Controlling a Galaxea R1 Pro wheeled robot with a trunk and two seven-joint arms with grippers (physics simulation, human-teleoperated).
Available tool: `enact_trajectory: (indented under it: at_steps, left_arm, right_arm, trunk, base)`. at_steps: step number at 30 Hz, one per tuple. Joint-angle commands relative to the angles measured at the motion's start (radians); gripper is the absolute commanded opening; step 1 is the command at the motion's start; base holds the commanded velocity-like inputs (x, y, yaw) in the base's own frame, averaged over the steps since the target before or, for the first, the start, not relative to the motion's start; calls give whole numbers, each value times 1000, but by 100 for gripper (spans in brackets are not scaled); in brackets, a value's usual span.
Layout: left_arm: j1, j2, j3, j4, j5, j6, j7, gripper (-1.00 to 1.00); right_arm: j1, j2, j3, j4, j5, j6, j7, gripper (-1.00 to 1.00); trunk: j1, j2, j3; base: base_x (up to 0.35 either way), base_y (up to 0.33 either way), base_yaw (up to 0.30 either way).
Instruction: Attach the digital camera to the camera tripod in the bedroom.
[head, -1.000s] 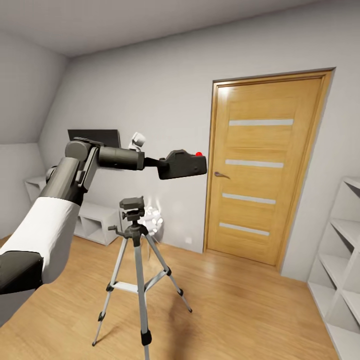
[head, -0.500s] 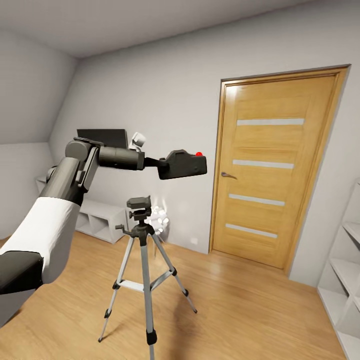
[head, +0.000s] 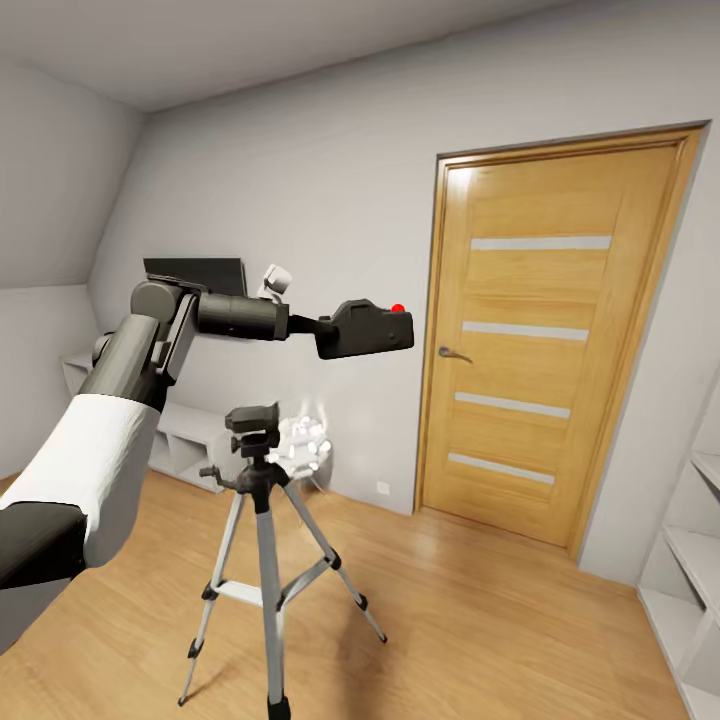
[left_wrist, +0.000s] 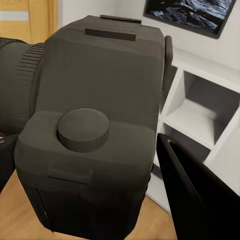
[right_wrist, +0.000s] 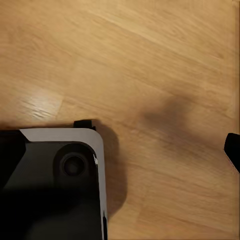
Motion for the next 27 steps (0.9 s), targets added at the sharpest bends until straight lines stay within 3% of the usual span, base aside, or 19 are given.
enact_trajectory:
  at_steps: [1, 13, 27]
  left_arm:
    - [-1, 1, -1, 0, -1, 10, -6, -100]
    - [-1, 1, -1, 0, -1, 10, -6, -100]
    - [-1, 1, -1, -1, -1, 10, -6, -100]
  right_arm:
    - [-1, 1, 8, 4, -8, -5, 0, 100]
    - [-1, 1, 8, 4, -8, -6, 0, 100]
    - [-1, 1, 9, 4, -8, -5, 0, 100]
  trunk:
    - [1, -1, 0]
    - [1, -1, 0]
    - [1, -1, 0]
  base:
    - [119, -91, 0]
    - [28, -22, 14]
    - [1, -1, 247]
